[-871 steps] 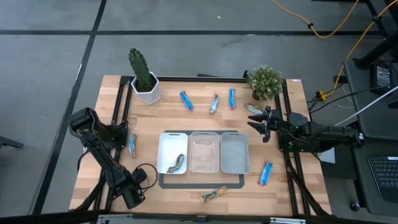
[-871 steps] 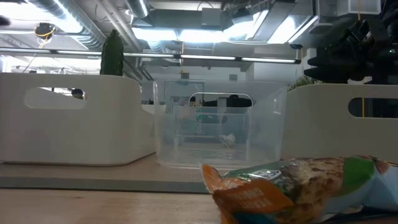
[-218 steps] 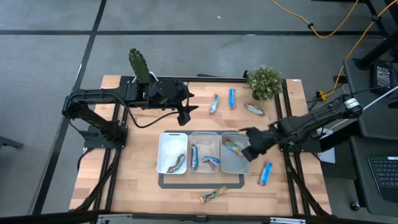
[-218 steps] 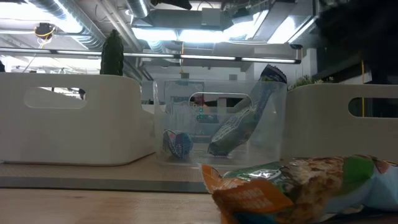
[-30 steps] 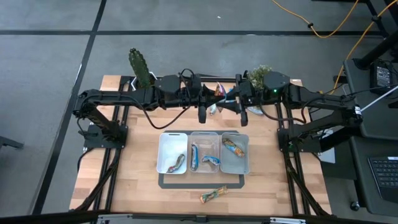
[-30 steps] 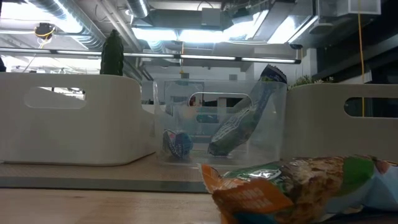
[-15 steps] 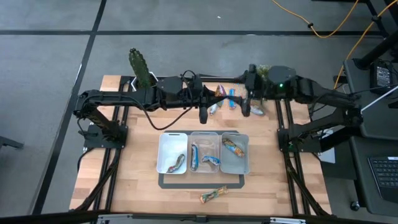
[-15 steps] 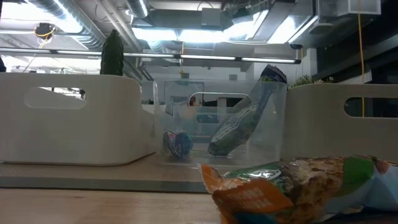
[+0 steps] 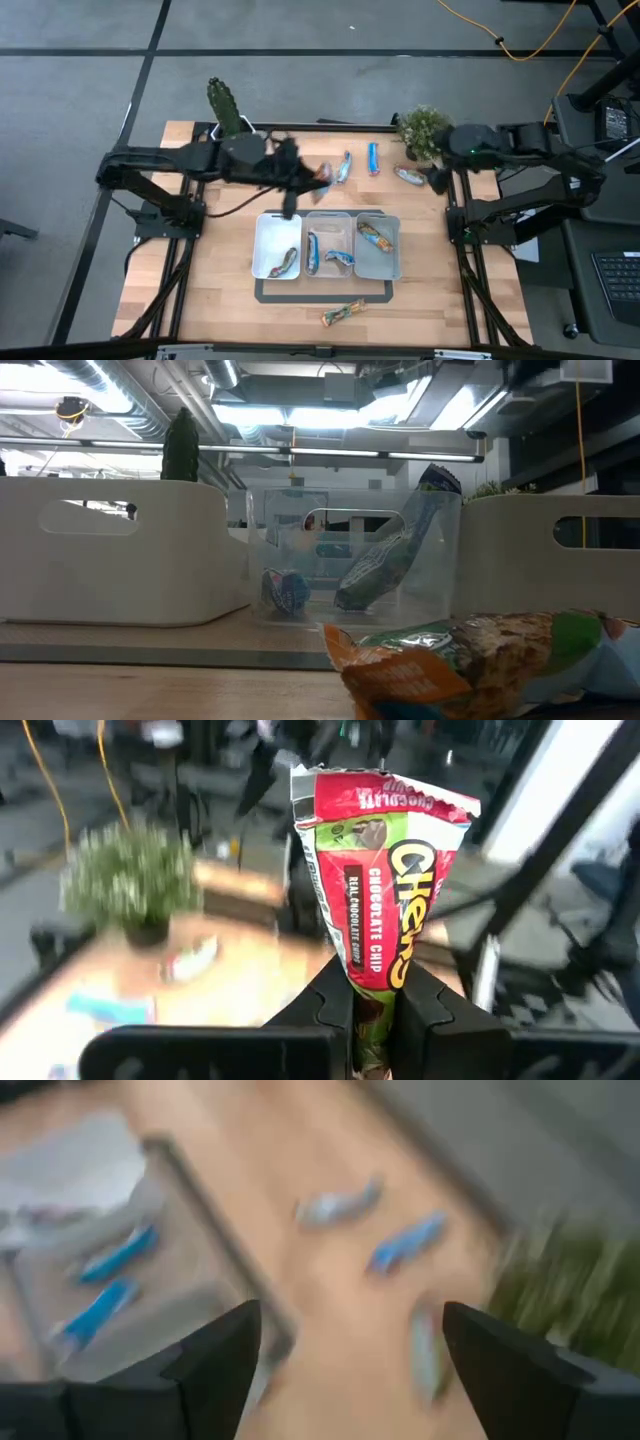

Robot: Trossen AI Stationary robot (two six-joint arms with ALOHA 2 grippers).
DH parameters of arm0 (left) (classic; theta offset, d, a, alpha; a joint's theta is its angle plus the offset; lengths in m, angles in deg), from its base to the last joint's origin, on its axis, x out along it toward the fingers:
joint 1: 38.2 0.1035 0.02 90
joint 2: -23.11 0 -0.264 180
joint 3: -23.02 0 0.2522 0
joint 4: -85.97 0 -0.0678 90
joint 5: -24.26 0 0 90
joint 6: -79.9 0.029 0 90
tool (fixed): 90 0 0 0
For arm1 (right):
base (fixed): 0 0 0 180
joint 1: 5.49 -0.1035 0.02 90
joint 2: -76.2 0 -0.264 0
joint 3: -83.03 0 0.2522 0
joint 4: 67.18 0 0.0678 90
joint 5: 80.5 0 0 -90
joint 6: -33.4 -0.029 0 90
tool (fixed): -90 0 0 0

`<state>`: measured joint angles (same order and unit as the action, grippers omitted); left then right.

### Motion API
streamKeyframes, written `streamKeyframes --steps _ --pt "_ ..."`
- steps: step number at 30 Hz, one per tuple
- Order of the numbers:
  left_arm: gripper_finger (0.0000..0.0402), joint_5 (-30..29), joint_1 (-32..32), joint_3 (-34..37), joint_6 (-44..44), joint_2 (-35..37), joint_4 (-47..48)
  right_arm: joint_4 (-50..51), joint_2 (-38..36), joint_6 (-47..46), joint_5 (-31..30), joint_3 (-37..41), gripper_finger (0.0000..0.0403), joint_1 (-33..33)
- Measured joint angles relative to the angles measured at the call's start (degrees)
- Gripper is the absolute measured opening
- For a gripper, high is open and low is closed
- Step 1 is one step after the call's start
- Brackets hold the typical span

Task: Pick and place Granola Bars by type
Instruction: Put the red granola bar into the white bin

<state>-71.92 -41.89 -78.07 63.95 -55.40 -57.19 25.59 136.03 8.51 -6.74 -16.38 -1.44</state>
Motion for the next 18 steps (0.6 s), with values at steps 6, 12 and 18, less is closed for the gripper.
streamKeyframes --steps 6,12,18 --pt "0.0021 -5.6 -5.1 0.0 -6.9 6.0 16.6 5.3 -4.9 -15.6 2.4 4.5 0.0311 -6.6" --pt "0.0021 -10.8 -6.2 -0.1 -19.0 7.5 29.5 2.9 -5.5 -16.9 -2.8 7.9 0.0311 -9.7" --pt "0.0021 -9.2 -8.1 5.4 -33.2 3.8 40.4 -4.3 -5.5 -14.5 -5.1 10.6 0.0311 -9.8"
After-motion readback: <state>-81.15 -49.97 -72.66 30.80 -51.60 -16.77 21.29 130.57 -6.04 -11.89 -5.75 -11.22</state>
